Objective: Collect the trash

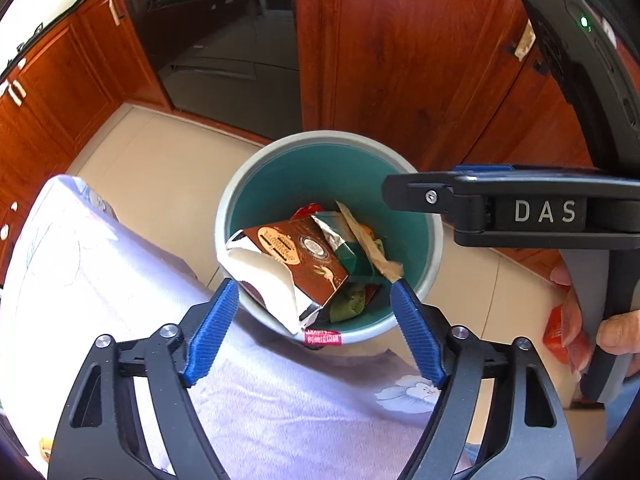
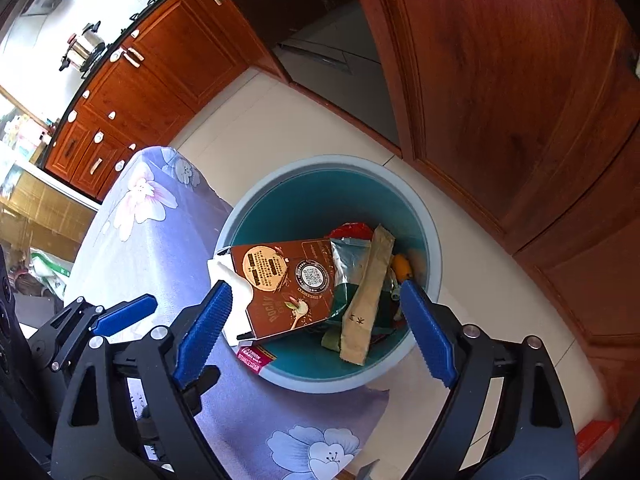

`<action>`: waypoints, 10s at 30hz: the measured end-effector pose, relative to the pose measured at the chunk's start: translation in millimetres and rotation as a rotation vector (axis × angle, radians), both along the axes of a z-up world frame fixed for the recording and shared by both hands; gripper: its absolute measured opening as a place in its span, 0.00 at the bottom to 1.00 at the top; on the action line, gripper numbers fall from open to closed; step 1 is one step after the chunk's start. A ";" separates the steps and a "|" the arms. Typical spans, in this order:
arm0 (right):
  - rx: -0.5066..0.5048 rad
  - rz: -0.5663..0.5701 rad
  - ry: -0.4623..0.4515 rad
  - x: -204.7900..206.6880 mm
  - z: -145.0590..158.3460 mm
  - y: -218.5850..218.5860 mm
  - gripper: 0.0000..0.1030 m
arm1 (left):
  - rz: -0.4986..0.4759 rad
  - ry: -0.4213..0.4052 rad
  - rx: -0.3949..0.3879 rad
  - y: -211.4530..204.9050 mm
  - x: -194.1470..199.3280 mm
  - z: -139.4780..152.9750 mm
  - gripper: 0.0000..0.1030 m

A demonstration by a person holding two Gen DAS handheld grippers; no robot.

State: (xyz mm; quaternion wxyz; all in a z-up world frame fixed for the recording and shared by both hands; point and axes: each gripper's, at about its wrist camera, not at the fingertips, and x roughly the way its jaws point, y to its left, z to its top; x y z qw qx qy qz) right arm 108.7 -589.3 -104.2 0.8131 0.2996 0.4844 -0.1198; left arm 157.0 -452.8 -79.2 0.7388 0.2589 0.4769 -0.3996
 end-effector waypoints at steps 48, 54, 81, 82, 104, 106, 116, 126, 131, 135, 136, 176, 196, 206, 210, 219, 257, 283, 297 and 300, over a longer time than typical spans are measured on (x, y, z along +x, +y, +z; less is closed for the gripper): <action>-0.128 0.440 -0.034 34.1 83.1 285.2 0.85 | 0.455 -0.103 -0.126 329.5 -15.0 64.2 0.96; -0.147 0.534 0.002 58.1 76.8 338.6 0.85 | 0.542 -0.079 -0.126 385.1 -1.8 54.0 0.96; -0.052 0.702 0.088 116.9 13.3 443.4 0.82 | 0.701 -0.031 -0.087 486.4 57.3 3.2 0.96; -0.052 0.705 0.085 117.7 12.0 446.0 0.78 | 0.703 -0.030 -0.088 487.7 58.5 2.2 0.96; -0.092 0.668 0.074 119.3 11.5 414.5 0.13 | 0.662 -0.016 -0.085 465.8 65.7 4.2 0.96; -0.108 0.639 0.079 118.2 12.2 397.7 0.13 | 0.652 -0.018 -0.079 458.9 66.8 4.3 0.96; -0.175 0.616 0.093 105.7 17.7 337.1 0.13 | 0.547 -0.036 -0.058 399.0 84.7 0.8 0.89; -0.161 0.673 0.105 92.1 13.7 305.0 0.14 | 0.328 -0.015 -0.052 312.1 78.3 0.7 0.64; -0.153 0.689 0.098 91.1 12.0 300.4 0.14 | 0.273 0.016 -0.035 284.3 77.7 -3.6 0.47; -0.144 0.690 0.101 91.3 11.2 299.1 0.15 | 0.264 0.044 -0.056 273.6 81.4 -3.3 0.46; -0.146 0.691 0.100 91.5 11.0 300.7 0.15 | 0.265 0.031 -0.051 270.3 81.6 -4.1 0.44; 0.052 0.425 0.051 90.1 -12.7 253.6 0.29 | 0.364 -0.024 0.025 263.5 81.3 -25.4 0.18; -0.035 0.370 -0.045 25.8 47.3 247.4 0.09 | 0.423 -0.108 0.014 285.6 12.6 30.5 0.17; -0.040 0.326 -0.117 -10.4 67.5 214.6 0.09 | 0.356 -0.165 0.011 252.3 -26.0 52.5 0.17; -0.038 0.284 -0.144 -24.3 74.2 187.6 0.10 | 0.311 -0.178 0.011 221.7 -37.3 58.4 0.17; -0.017 0.138 -0.191 -54.8 77.6 105.8 0.10 | 0.196 -0.182 0.015 147.2 -54.2 58.2 0.17; -0.159 -0.042 0.070 -9.8 -15.2 2.5 0.20 | 0.079 0.057 -0.025 -13.2 9.1 -27.9 0.40; -0.265 0.060 0.062 -46.0 53.1 64.4 0.93 | 0.218 -0.026 -0.092 70.0 -22.6 41.2 0.96; -0.360 0.107 0.102 -90.0 95.0 134.6 0.94 | 0.267 -0.109 -0.146 156.4 -71.2 80.1 0.96; -0.396 0.111 0.123 -99.1 102.8 149.6 0.94 | 0.283 -0.107 -0.168 173.0 -77.9 84.9 0.96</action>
